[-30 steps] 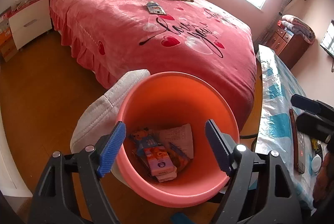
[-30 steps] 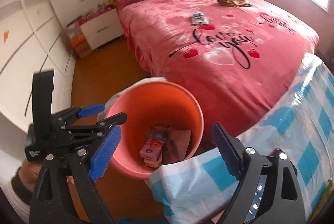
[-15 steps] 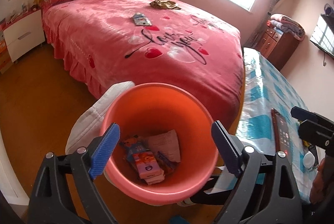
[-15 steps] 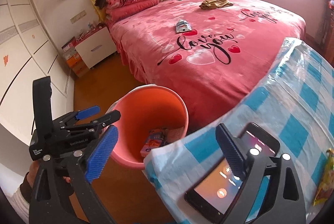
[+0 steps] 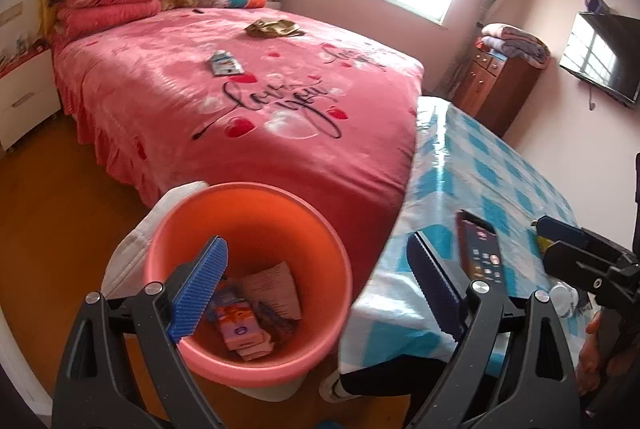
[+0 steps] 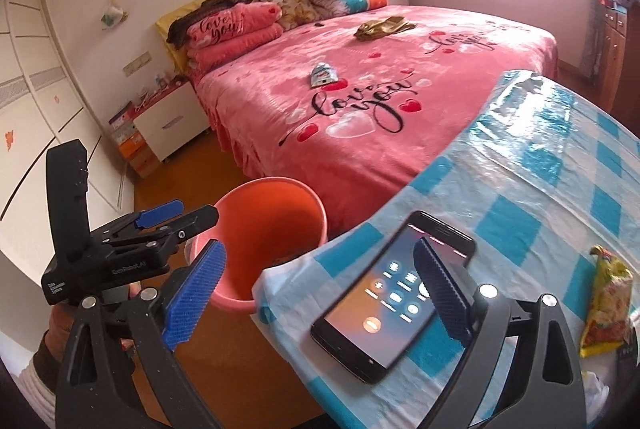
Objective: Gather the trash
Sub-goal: 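Move both open tools back over the remaining trash on the table, then grasp the white yogurt bottle with the left tool while the right tool reaches the milk carton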
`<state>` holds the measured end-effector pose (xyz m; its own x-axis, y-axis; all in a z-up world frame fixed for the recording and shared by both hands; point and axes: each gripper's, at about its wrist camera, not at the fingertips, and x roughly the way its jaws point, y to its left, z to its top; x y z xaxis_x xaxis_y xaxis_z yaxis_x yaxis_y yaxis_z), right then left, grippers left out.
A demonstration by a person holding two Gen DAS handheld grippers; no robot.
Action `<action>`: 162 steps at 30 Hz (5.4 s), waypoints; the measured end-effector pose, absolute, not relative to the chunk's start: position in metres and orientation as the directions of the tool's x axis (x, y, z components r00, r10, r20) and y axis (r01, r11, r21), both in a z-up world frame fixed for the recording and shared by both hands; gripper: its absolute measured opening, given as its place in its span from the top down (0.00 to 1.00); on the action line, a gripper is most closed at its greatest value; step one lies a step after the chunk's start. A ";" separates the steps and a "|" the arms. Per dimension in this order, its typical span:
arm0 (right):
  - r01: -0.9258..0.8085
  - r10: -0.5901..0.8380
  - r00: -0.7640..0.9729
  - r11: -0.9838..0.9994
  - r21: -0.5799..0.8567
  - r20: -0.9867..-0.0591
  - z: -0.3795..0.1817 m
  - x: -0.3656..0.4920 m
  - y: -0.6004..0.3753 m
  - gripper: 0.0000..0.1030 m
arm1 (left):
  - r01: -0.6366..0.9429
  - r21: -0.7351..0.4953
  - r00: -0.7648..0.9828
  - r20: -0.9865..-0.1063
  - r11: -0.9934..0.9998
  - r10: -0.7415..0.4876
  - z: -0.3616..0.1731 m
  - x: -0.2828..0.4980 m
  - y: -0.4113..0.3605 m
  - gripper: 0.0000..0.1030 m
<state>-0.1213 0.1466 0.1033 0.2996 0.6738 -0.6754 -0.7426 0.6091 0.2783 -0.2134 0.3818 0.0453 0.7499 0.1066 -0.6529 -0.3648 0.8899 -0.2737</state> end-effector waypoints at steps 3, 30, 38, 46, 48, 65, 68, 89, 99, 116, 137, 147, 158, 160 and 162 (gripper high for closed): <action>-0.725 0.677 0.309 0.622 0.296 -0.668 0.103 -0.121 0.133 0.07 | -0.339 -0.274 0.758 -0.646 0.900 0.090 0.050 -0.209 0.370 0.11; -0.625 0.655 0.460 0.718 0.306 -0.599 0.101 -0.126 0.030 0.07 | -0.167 -0.212 0.766 -0.642 0.963 -0.009 0.074 -0.185 0.270 0.11; -0.569 0.612 0.527 0.770 0.290 -0.589 0.097 -0.116 -0.010 0.07 | -0.105 -0.194 0.742 -0.668 0.975 -0.054 0.068 -0.178 0.234 0.11; -0.483 0.562 0.598 0.822 0.303 -0.571 0.095 -0.100 -0.056 0.07 | -0.017 -0.163 0.708 -0.699 0.986 -0.103 0.062 -0.168 0.188 0.11; -0.465 0.549 0.612 0.832 0.302 -0.569 0.093 -0.097 -0.066 0.07 | 0.001 -0.162 0.700 -0.704 0.987 -0.116 0.060 -0.166 0.179 0.11; -0.375 0.513 0.654 0.858 0.350 -0.557 0.082 -0.080 -0.120 0.07 | 0.106 -0.151 0.635 -0.750 0.983 -0.184 0.045 -0.150 0.117 0.11; -0.350 0.496 0.669 0.867 0.354 -0.553 0.081 -0.077 -0.132 0.07 | 0.135 -0.163 0.615 -0.759 0.977 -0.212 0.042 -0.151 0.104 0.11; -0.070 0.348 0.750 0.888 0.455 -0.562 0.062 -0.048 -0.247 0.07 | 0.215 -0.375 0.462 -0.774 0.902 -0.432 0.029 -0.125 0.041 0.11; -0.006 0.318 0.707 0.896 0.444 -0.632 0.041 -0.035 -0.263 0.07 | 0.159 -0.348 0.474 -0.794 0.924 -0.381 0.024 -0.083 0.032 0.11; -0.048 0.270 0.639 0.948 0.313 -0.720 0.021 -0.023 -0.241 0.07 | 0.045 -0.325 0.533 -0.792 0.945 -0.298 0.025 -0.051 0.070 0.11; -0.225 0.373 0.566 0.928 0.297 -0.736 0.022 -0.024 -0.214 0.07 | -0.064 -0.332 0.576 -0.782 0.941 -0.237 0.022 -0.040 0.098 0.52; -0.239 0.431 0.574 0.901 0.361 -0.696 0.028 -0.028 -0.223 0.07 | -0.023 -0.326 0.588 -0.769 0.945 -0.251 0.023 -0.042 0.094 0.69; -0.431 0.533 0.532 0.839 0.332 -0.658 0.048 -0.056 -0.181 0.07 | -0.008 -0.346 0.603 -0.750 0.938 -0.272 0.028 -0.051 0.099 0.72; -0.449 0.545 0.522 0.830 0.332 -0.657 0.048 -0.059 -0.176 0.07 | -0.008 -0.349 0.606 -0.747 0.937 -0.273 0.029 -0.053 0.101 0.73; -0.469 0.543 0.520 0.827 0.311 -0.659 0.049 -0.063 -0.169 0.07 | -0.005 -0.352 0.609 -0.744 0.936 -0.276 0.030 -0.054 0.102 0.73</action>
